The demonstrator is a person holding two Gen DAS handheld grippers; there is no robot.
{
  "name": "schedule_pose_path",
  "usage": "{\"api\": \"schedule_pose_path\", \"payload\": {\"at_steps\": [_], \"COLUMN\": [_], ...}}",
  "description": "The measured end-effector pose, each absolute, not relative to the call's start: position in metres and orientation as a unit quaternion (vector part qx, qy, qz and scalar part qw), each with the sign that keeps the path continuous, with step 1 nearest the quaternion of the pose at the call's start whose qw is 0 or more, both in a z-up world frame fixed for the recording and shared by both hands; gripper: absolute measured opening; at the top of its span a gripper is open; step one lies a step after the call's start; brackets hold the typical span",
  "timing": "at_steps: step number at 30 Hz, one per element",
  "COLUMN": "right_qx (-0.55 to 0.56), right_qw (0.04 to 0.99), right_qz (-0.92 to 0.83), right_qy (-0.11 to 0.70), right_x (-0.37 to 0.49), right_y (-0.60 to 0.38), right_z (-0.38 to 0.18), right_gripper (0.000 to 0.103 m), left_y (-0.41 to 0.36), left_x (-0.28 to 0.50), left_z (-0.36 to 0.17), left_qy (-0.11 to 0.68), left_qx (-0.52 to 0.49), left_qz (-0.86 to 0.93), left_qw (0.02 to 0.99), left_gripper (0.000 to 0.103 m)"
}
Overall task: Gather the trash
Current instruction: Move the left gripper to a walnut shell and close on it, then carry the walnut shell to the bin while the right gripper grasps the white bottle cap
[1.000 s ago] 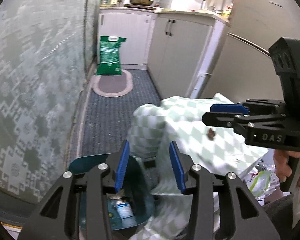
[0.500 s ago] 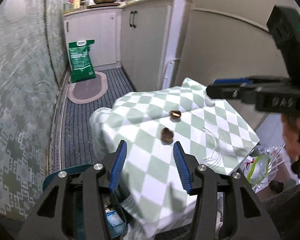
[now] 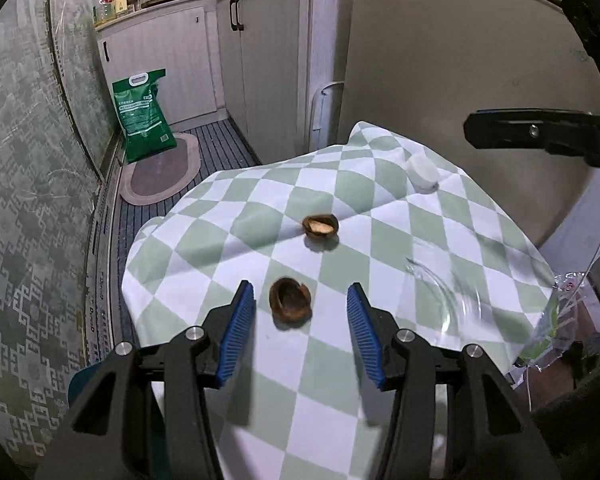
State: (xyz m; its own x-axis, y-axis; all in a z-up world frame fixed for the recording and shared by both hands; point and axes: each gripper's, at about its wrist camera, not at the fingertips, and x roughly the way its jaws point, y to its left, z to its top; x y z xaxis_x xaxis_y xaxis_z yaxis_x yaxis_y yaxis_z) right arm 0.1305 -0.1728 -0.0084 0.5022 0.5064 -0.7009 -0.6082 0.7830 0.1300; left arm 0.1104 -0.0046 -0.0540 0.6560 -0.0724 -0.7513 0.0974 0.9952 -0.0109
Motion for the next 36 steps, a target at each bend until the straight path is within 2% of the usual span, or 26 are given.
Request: {"api": "schedule_pose_path", "payload": {"at_steps": [2,3,4,5,6,9,12,23,27,36], "right_qx": [-0.068,-0.067,-0.066,-0.066,-0.065,-0.068,-0.072,-0.113,-0.125,-0.162], "right_qw": [0.865,0.865,0.866,0.867,0.868,0.87,0.872,0.869,0.869,0.867], "right_qz": [0.32,0.318,0.315,0.313,0.311,0.303,0.294,0.272,0.268,0.262], "right_qy": [0.381,0.382,0.382,0.383,0.383,0.384,0.385,0.397,0.397,0.391], "right_x": [0.134,0.136,0.137,0.139,0.139,0.142,0.145,0.157,0.161,0.166], "right_y": [-0.175,-0.176,-0.178,-0.179,-0.18,-0.181,-0.181,-0.166,-0.161,-0.146], "right_z": [-0.009,-0.01,-0.011,-0.011,-0.011,-0.013,-0.017,-0.042,-0.05,-0.062], "right_gripper": [0.041,0.041,0.041,0.041,0.042,0.042,0.047,0.049,0.054,0.053], "left_y": [-0.005,-0.005,-0.004,-0.002,0.001,0.003,0.005,0.018,0.02,0.018], "left_x": [0.114,0.115,0.117,0.118,0.118,0.117,0.113,0.097,0.094,0.084], "left_z": [-0.055,-0.055,-0.056,-0.056,-0.056,-0.053,-0.05,-0.026,-0.02,-0.013], "left_qy": [0.414,0.415,0.416,0.418,0.419,0.42,0.42,0.394,0.39,0.386], "left_qx": [0.015,0.02,0.025,0.023,0.016,0.013,0.013,-0.036,-0.048,-0.05], "left_qz": [-0.048,-0.043,-0.034,-0.03,-0.028,-0.033,-0.031,-0.049,-0.053,-0.069], "left_qw": [0.909,0.908,0.908,0.908,0.907,0.907,0.907,0.917,0.918,0.919], "left_gripper": [0.049,0.043,0.031,0.023,0.022,0.022,0.022,0.022,0.022,0.022]}}
